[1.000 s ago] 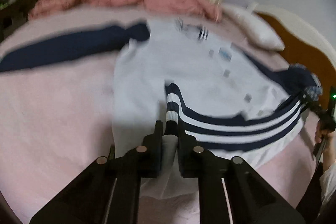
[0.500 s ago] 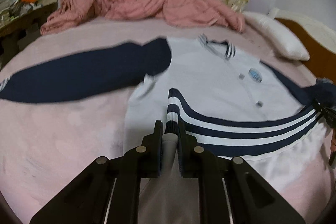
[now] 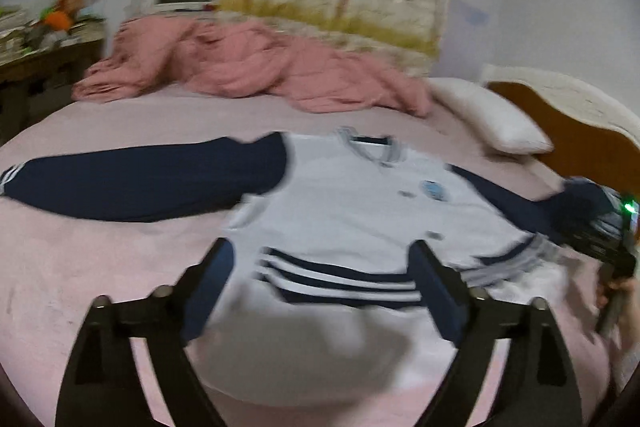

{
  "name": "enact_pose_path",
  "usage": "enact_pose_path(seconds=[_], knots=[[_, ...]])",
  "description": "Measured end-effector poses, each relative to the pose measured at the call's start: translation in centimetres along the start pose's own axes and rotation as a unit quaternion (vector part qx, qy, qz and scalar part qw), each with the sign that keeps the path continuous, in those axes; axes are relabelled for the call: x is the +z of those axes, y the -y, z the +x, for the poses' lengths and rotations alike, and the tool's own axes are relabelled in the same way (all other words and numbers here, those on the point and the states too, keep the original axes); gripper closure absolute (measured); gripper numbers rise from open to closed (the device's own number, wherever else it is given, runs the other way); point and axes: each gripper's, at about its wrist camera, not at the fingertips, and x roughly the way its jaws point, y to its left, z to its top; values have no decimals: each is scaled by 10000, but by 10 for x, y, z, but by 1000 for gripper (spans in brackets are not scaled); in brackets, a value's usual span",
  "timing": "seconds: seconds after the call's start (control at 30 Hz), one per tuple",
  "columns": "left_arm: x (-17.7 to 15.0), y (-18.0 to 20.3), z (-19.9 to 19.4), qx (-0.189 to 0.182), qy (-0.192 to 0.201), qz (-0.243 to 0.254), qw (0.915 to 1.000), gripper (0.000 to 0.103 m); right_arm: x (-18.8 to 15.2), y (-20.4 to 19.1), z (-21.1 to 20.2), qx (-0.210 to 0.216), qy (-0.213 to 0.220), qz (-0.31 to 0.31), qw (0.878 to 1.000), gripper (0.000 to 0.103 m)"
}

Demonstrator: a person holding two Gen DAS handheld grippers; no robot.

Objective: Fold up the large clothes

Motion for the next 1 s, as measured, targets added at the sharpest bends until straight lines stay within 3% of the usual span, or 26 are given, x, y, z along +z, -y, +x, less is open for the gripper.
enact_pose_path(seconds=[0.03,0.07,0.2,0.27,0.37,0.43,0.53,0.67,0.8,1.0], knots=[[-3,14,-3,-132,-60,102,9998,0,-2,-6,-11,177,16,41,9998,6],[-7,24,-5,-227,-130,164,9995,0,-7,-12,-20,371,21,99,9993,0],[-23,62,21,-864,-937,178,9917,0,-27,-47,-33,968,-270,52,9949,0],[-31,72,37,-842,-1229,175,9887,0,-36,-69,-25,1067,-653,-141,9920,0],[-42,75,59,-741,-1548,147,9851,0,-45,-86,-5,794,-880,-430,9920,0],[-49,73,75,-691,-1745,255,9819,0,-48,-88,6,601,-990,-547,9918,0],[-56,63,99,-498,-2043,363,9770,0,-47,-87,24,713,-1260,-530,9880,0],[-61,61,112,-304,-2059,420,9772,0,-52,-85,59,618,-1756,-550,9810,0],[-67,70,117,-15,-2031,743,9763,0,-52,-93,64,471,-1716,-795,9808,0],[-64,65,108,-62,-1834,689,9806,0,-51,-82,47,574,-1423,-561,9866,1]])
